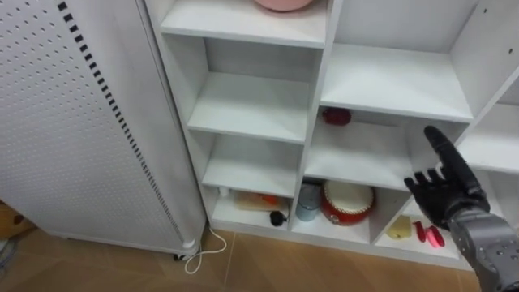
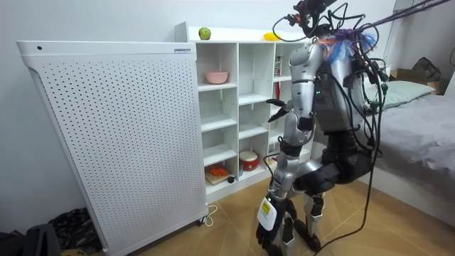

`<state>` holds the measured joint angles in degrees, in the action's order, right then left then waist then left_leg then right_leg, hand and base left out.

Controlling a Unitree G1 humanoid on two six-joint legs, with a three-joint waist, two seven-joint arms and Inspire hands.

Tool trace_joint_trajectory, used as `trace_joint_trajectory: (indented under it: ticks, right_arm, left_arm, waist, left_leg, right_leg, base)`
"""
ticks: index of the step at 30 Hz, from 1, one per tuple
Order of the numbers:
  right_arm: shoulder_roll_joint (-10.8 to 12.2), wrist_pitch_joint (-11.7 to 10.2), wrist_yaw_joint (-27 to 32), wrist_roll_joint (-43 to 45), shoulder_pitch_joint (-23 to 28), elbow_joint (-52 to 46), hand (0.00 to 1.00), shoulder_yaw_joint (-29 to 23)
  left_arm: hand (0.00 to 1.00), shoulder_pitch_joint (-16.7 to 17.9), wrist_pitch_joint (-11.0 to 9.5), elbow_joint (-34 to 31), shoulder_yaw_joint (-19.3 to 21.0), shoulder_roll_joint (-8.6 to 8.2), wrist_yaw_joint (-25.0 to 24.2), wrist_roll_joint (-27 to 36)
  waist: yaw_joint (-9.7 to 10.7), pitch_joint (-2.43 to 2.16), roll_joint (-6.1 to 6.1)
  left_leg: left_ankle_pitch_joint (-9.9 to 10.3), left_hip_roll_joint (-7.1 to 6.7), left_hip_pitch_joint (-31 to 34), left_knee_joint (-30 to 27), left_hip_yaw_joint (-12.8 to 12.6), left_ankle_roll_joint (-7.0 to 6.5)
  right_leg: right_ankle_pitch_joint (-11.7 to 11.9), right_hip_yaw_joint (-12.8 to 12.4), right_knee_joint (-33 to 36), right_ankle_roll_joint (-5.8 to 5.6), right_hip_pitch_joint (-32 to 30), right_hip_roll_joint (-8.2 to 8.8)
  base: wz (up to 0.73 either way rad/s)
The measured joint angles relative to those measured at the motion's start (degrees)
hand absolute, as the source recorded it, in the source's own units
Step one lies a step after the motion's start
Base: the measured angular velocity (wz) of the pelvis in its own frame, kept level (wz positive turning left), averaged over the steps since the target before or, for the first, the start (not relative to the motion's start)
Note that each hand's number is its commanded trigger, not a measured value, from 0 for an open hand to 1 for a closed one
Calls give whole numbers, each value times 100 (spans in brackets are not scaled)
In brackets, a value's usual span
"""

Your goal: Arrange fruit in the closet

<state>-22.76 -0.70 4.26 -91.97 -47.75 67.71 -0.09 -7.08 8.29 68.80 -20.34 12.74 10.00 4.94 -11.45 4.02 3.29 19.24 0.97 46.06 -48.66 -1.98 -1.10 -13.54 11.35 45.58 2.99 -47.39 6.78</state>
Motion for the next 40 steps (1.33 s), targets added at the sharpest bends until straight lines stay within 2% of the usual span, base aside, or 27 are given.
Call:
trace_joint_trajectory:
  ticks: [1, 3, 5, 8, 11, 13, 14, 15, 17, 18, 20, 22, 24, 25, 26, 28, 31, 34, 38, 40]
  right_arm:
    - [3, 72, -196, 1, 114, 162, 0, 108]
    - [7, 187, -438, 54, 422, 248, 0, 143]
    - [14, 208, -604, 278, 727, 294, 0, 134]
    - [22, 218, -818, 647, 1009, 478, 0, 164]
    - [115, 263, -948, 989, 1494, 616, 0, 163]
    - [199, 335, -976, 1294, 1902, 647, 0, 233]
    - [218, 344, -987, 1397, 2012, 658, 0, 265]
    - [276, 346, -1010, 1736, 2246, 671, 0, 279]
    - [382, 344, -1059, 2150, 2679, 702, 0, 345]
    - [463, 358, -1077, 2404, 3007, 709, 0, 405]
    - [570, 453, -1140, 2990, 3424, 759, 0, 404]
    - [686, 453, -1105, 3795, 3867, 809, 0, 396]
    - [759, 454, -1038, 4244, 4114, 839, 0, 386]
    - [811, 451, -992, 4533, 4253, 840, 0, 378]
    - [844, 450, -963, 4648, 4297, 840, 0, 378]
    - [966, 440, -863, 4966, 4541, 826, 0, 177]
    - [985, 423, -815, 5496, 4829, 809, 0, 103]
    - [1024, 410, -818, 6114, 5084, 782, 0, 95]
    - [1075, 389, -943, 7029, 5173, 785, 0, 109]
    - [1083, 378, -1061, 7246, 5175, 784, 0, 130]
  left_arm:
    - [0, -33, 26, 10, 0, 15, -69, 1]
    - [0, -105, 43, 108, 2, 16, -163, 40]
    - [0, -247, 36, 213, 52, 12, -256, 40]
    - [0, -356, -8, 234, 311, 42, -315, 64]
    - [0, -496, -92, 267, 622, 131, -350, 60]
    - [0, -561, -123, 297, 817, 143, -349, 54]
    - [0, -523, -133, 324, 867, 141, -350, 54]
    - [0, -481, -157, 325, 1042, 143, -350, 47]
    - [0, -364, -172, 285, 1254, 159, -337, -5]
    - [0, -260, -211, 265, 1338, 162, -334, -30]
    - [0, -78, -272, 267, 1563, 160, -356, -203]
    - [0, 200, -360, 214, 1796, 163, -346, -351]
    - [0, 387, -369, 143, 1856, 156, -333, -504]
    - [0, 561, -381, 74, 1897, 152, -314, -659]
    - [0, 618, -394, 3, 1925, 152, -286, -698]
    - [0, 944, -452, -264, 2275, 104, -143, -963]
    - [0, 1101, -478, -309, 2584, 7, 47, -1036]
    - [0, 1235, -488, -369, 2878, -98, 228, -1185]
    - [0, 1408, -514, -367, 2918, -114, 275, -1480]
    - [0, 1548, -491, -364, 2918, -116, 277, -1896]
  waist:
    - [-2, 8, -14]
    - [15, 15, -36]
    - [35, 15, -82]
    - [70, 11, -184]
    - [212, -12, -236]
    - [261, -72, -301]
    - [281, -88, -326]
    - [355, -154, -368]
    - [401, -239, -406]
    - [457, -309, -394]
    - [517, -341, -387]
    - [574, -369, -345]
    - [713, -380, -329]
    - [781, -399, -298]
    - [811, -398, -285]
    - [865, -413, -252]
    - [944, -403, -294]
    - [949, -398, -298]
    - [941, -405, -260]
    - [939, -403, -249]
  left_leg:
    - [-33, 30, -158, 134, -2, -20]
    - [-98, 34, -421, 390, 9, -17]
    - [-183, 37, -712, 711, 49, -11]
    - [-270, 36, -1158, 1165, 22, 6]
    - [-464, 42, -1730, 1797, -48, 26]
    - [-604, 23, -2168, 2220, -130, 17]
    - [-622, 11, -2293, 2305, -137, 16]
    - [-663, -8, -2527, 2527, -141, 14]
    - [-713, -30, -2942, 2867, -144, 16]
    - [-736, -46, -3194, 3075, -146, 25]
    - [-748, -49, -3571, 3313, -156, 27]
    - [-748, -43, -3954, 3502, -189, 27]
    - [-748, -48, -4171, 3574, -185, 27]
    - [-748, -46, -4300, 3642, -217, 27]
    - [-748, -42, -4372, 3677, -254, 27]
    - [-747, -20, -4614, 3808, -351, 27]
    - [-727, 18, -4823, 3906, -394, 4]
    - [-698, 26, -5037, 3949, -425, 6]
    - [-690, 24, -5096, 3930, -503, 21]
    - [-690, 39, -5156, 3928, -539, 28]
  right_leg:
    - [67, 39, -161, 51, 168, -8]
    - [84, 92, -387, 45, 442, -11]
    - [137, 163, -689, 32, 754, -19]
    - [237, 198, -1149, 7, 1216, -93]
    - [316, 357, -1692, -36, 1813, -101]
    - [363, 414, -2013, -78, 2213, -103]
    - [369, 414, -2076, -89, 2316, -103]
    - [384, 421, -2244, -118, 2517, -118]
    - [397, 434, -2496, -159, 2896, -181]
    - [381, 443, -2596, -185, 3096, -185]
    - [360, 465, -2715, -218, 3419, -200]
    - [358, 512, -2842, -223, 3746, -227]
    - [375, 656, -3041, -255, 4040, -235]
    - [383, 657, -3133, -274, 4178, -251]
    - [388, 653, -3159, -281, 4239, -259]
    - [414, 606, -3316, -321, 4485, -309]
    - [405, 590, -3317, -337, 4688, -311]
    - [398, 478, -3345, -340, 4853, -350]
    - [423, 322, -3383, -317, 4850, -408]
    - [452, 268, -3392, -296, 4856, -439]
  base:
    - [-3]
    - [10]
    - [13]
    - [3]
    - [28]
    - [6]
    - [0]
    - [0]
    - [0]
    - [0]
    - [-3]
    - [-18]
    - [1]
    - [0]
    - [-4]
    - [-6]
    - [-1]
    - [-6]
    - [-18]
    - [-17]
